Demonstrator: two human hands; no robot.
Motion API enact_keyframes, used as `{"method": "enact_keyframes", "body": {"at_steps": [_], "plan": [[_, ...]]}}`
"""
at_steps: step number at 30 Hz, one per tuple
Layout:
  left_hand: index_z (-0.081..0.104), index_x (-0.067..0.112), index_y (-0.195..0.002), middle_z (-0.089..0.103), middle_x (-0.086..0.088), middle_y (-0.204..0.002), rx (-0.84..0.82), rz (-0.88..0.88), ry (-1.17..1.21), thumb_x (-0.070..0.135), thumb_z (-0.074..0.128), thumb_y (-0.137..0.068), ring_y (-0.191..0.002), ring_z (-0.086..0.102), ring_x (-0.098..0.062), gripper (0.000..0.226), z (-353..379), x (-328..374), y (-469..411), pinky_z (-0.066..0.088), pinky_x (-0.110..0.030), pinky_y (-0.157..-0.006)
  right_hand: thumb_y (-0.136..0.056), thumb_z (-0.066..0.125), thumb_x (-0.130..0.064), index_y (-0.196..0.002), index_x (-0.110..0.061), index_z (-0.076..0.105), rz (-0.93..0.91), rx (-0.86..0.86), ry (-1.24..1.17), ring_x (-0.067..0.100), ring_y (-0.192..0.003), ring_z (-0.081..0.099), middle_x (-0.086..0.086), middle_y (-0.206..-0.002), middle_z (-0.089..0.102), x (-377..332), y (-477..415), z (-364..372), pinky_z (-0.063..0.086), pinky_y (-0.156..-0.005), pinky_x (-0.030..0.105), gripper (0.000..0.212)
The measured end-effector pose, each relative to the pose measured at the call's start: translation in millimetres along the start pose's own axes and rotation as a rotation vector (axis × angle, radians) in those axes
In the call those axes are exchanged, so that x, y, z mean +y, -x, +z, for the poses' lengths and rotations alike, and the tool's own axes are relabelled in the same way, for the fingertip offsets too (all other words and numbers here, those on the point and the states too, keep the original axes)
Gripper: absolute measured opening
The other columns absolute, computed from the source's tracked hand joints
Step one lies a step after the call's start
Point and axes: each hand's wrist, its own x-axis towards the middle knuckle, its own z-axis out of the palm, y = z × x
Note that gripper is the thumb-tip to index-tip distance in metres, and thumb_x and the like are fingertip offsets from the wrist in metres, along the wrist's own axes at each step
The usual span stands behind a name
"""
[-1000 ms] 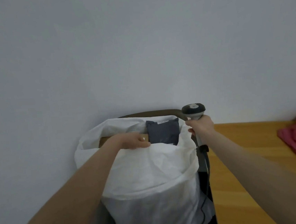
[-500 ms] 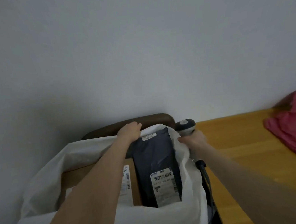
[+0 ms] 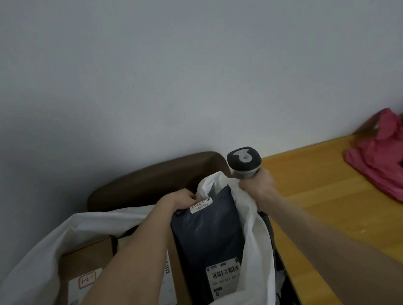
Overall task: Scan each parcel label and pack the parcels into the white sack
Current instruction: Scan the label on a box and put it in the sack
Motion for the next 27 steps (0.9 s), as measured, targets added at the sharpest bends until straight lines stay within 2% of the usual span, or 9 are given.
{"method": "enact_keyframes", "body": {"at_steps": [2, 4, 6, 11, 14, 17, 21, 24, 27], "plan": [[0.058, 0.015, -0.124, 0.062, -0.006, -0.121, 0.115, 0.065, 0.067, 0.044, 0.064, -0.087, -0.109, 0.060, -0.024, 0.047, 3.4, 4.4, 1.3, 0.047, -0.031, -0.082, -0.078, 0.063, -0.003, -0.083, -0.007, 0.061, -0.027, 0.011, -0.053, 0.028, -0.076, 0.062, 0.009, -0.077, 0.063, -1.7, 1.7, -3.6, 0.051, -0.060, 0.033, 0.006], [0.070, 0.018, -0.092, 0.068, -0.003, -0.089, 0.258, 0.088, 0.103, 0.038, 0.071, -0.082, -0.090, 0.065, -0.022, 0.022, 3.5, 7.8, 4.3, 0.048, -0.030, -0.072, -0.077, 0.065, -0.003, -0.088, -0.005, 0.064, -0.037, 0.036, -0.095, 0.028, -0.077, 0.064, 0.011, -0.081, 0.067, -2.1, 3.2, -9.6, 0.056, -0.068, 0.039, 0.011], [0.065, 0.021, -0.066, 0.060, 0.003, -0.066, 0.461, 0.079, 0.106, 0.036, 0.073, -0.079, -0.073, 0.061, -0.020, 0.022, -5.1, 14.8, 14.7, 0.044, -0.028, -0.062, -0.079, 0.064, -0.005, -0.089, -0.007, 0.063, -0.040, 0.076, -0.105, 0.026, -0.073, 0.061, 0.009, -0.079, 0.065, -1.9, 4.8, -18.7, 0.054, -0.063, 0.037, 0.011], [0.067, 0.025, -0.082, 0.068, 0.003, -0.092, 0.864, 0.164, 0.047, 0.021, 0.067, -0.081, -0.091, 0.061, -0.021, 0.004, -53.7, 47.9, 67.4, 0.046, -0.029, -0.075, -0.081, 0.058, -0.005, -0.073, -0.019, 0.045, -0.052, 0.140, -0.062, 0.017, -0.054, 0.040, 0.001, -0.063, 0.046, -4.3, 9.8, -42.7, 0.028, -0.047, 0.024, 0.021], [0.066, 0.023, -0.077, 0.068, 0.002, -0.085, 0.665, 0.305, 0.244, 0.007, 0.066, -0.078, -0.083, 0.062, -0.015, 0.017, -55.7, 48.9, 91.6, 0.048, -0.023, -0.074, -0.082, 0.054, -0.003, -0.082, -0.015, 0.048, -0.071, 0.102, 0.016, 0.016, -0.055, 0.042, 0.002, -0.066, 0.048, -13.4, 18.6, -47.9, 0.028, -0.047, 0.024, 0.013], [0.066, 0.016, -0.104, 0.066, 0.000, -0.107, 0.460, 0.349, 0.418, 0.012, 0.069, -0.084, -0.091, 0.060, -0.008, 0.021, -48.5, 23.2, 102.6, 0.045, -0.007, -0.072, -0.084, 0.055, -0.006, -0.094, -0.013, 0.051, -0.154, 0.068, 0.094, 0.019, -0.064, 0.049, 0.002, -0.074, 0.051, -32.4, 26.0, -50.3, 0.031, -0.048, 0.025, 0.012], [0.059, 0.005, -0.120, 0.059, -0.012, -0.126, 0.589, 0.057, 0.136, 0.033, 0.043, -0.100, -0.115, 0.054, -0.027, 0.038, -61.7, -31.1, 98.2, 0.040, -0.032, -0.094, -0.086, 0.052, -0.010, -0.096, -0.017, 0.050, -0.255, -0.014, 0.266, 0.026, -0.083, 0.057, 0.004, -0.089, 0.059, -60.9, 38.9, -37.6, 0.044, -0.065, 0.031, 0.012], [0.051, 0.008, -0.133, 0.050, -0.014, -0.139, 0.486, -0.091, -0.092, 0.035, 0.032, -0.103, -0.124, 0.047, -0.030, 0.045, -60.7, -67.3, 92.0, 0.037, -0.037, -0.103, -0.084, 0.051, -0.011, -0.096, -0.021, 0.050, -0.313, -0.039, 0.405, 0.027, -0.085, 0.058, 0.003, -0.092, 0.059, -78.3, 47.5, -14.1, 0.044, -0.069, 0.031, 0.016], [0.058, 0.011, -0.127, 0.058, -0.009, -0.129, 0.361, -0.072, -0.115, 0.041, 0.042, -0.099, -0.116, 0.053, -0.026, 0.043, -57.1, -85.7, 88.1, 0.040, -0.037, -0.099, -0.084, 0.055, -0.012, -0.094, -0.021, 0.051, -0.389, -0.113, 0.453, 0.021, -0.078, 0.057, -0.001, -0.083, 0.056, -93.7, 48.7, 13.8, 0.044, -0.067, 0.030, 0.014]]}}
